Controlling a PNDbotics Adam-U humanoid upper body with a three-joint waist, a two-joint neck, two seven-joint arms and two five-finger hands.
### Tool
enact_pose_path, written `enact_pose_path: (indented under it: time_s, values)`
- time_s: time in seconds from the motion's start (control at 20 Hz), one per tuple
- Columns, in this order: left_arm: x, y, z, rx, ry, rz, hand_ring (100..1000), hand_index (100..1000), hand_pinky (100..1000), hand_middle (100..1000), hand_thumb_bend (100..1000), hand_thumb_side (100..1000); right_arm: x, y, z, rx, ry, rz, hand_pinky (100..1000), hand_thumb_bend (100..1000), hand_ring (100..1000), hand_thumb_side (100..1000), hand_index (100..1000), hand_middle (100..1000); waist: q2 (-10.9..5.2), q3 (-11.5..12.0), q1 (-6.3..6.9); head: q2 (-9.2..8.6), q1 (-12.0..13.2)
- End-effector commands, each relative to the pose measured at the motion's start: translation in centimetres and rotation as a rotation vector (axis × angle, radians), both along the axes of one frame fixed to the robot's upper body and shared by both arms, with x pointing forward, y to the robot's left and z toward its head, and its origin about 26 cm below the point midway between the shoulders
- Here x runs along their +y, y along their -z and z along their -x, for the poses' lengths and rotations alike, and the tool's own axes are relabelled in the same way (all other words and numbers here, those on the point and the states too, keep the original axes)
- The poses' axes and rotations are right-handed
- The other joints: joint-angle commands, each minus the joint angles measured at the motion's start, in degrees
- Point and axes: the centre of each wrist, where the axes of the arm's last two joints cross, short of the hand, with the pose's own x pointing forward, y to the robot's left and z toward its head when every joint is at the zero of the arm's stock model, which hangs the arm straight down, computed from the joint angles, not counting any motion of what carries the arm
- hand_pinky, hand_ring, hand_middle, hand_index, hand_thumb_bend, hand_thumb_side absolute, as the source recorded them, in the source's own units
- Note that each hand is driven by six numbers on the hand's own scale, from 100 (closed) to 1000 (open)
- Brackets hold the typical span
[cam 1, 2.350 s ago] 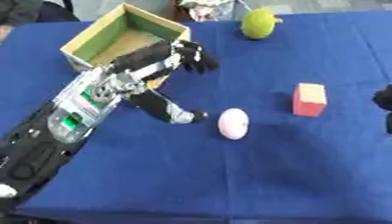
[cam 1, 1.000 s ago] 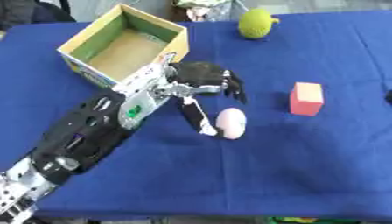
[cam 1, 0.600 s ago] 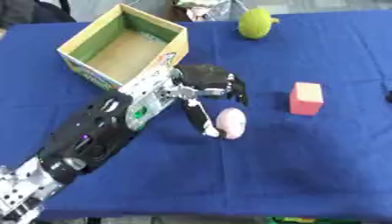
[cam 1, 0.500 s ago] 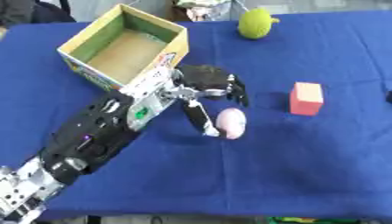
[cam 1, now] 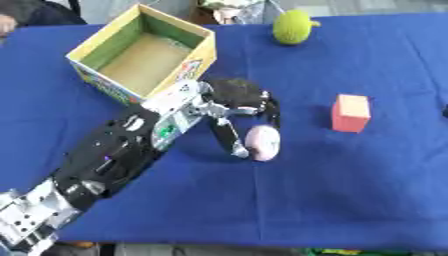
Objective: Pick up objects on the table and place them in the box.
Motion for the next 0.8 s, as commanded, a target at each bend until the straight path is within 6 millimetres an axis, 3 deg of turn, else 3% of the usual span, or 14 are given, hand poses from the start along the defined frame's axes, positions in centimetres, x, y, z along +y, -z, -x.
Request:
enact_pose_path:
  time_s: [0.05, 0.5, 0.8]
  values:
    - [0.4, -0.9, -0.4, -0.041, -0.006, -0.035, 589, 738, 667, 596, 368, 176, -0.1, -0.8, 0.1, -0.027, -0.004, 0.003, 869, 100, 816, 448, 861, 758, -0.87, 0.08, -0.38, 0.3, -0.06]
    - [1.2, -1.5, -0.3, -0.088, -0.017, 0.005, 476, 594, 541, 463, 283, 100, -0.2, -0.6, 0.1, -0.022, 0.0, 0.004, 870, 100, 816, 447, 861, 759, -0.81, 0.33, -0.41, 0.3, -0.24]
    - [2.3, -2.4, 0.3, -0.124, -0.046, 0.089, 426, 527, 474, 398, 242, 100, -0.2, -0.7, 0.1, -0.022, 0.001, 0.004, 871, 100, 816, 445, 861, 759, -0.83, 0.46, -0.32, 0.3, -0.41]
